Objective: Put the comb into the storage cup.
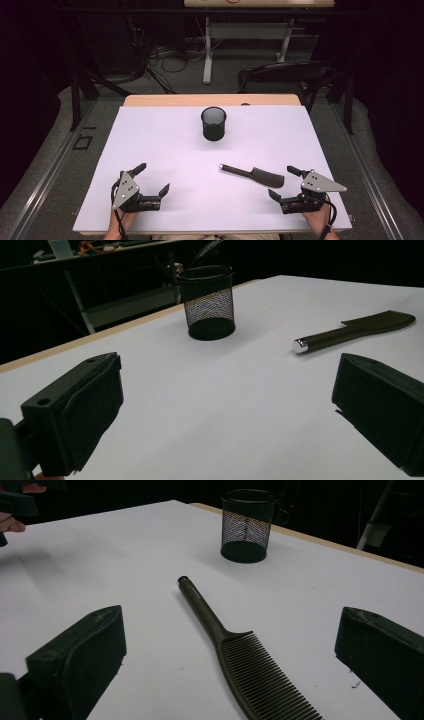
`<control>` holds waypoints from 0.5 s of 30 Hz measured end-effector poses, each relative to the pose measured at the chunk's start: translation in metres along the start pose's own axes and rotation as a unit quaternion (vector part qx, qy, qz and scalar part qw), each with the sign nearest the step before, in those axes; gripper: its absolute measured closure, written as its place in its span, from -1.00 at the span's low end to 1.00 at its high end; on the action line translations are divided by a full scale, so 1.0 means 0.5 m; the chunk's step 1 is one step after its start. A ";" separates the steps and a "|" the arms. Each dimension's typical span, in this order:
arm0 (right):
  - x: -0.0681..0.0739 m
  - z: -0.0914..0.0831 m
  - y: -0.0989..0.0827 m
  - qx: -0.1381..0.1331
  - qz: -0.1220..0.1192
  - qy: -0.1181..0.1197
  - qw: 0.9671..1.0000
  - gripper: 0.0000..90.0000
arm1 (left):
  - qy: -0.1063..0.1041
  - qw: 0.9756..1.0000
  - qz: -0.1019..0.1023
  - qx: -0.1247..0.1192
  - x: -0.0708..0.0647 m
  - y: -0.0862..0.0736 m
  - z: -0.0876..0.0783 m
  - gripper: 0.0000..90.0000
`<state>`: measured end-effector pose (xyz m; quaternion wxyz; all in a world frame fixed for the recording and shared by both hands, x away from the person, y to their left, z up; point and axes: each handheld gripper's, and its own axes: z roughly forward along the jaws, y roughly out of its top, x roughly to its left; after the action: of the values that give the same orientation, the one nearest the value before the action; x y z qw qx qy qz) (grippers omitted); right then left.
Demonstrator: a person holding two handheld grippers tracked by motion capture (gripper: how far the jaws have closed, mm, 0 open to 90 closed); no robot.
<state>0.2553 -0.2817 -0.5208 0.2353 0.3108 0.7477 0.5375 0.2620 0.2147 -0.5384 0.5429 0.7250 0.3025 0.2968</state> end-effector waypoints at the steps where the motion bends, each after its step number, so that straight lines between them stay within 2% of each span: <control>1: 0.001 0.001 0.000 0.001 0.003 0.002 1.000 -1.00 | 0.001 1.000 0.000 0.000 -0.001 0.000 0.000 -1.00; 15: 0.006 0.009 0.008 0.010 -0.005 0.000 1.000 -1.00 | 0.001 1.000 0.003 0.000 0.000 0.001 0.001 -1.00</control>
<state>0.2572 -0.2755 -0.5183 0.2345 0.3093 0.7547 0.5289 0.2625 0.2140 -0.5381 0.5416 0.7257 0.3011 0.2989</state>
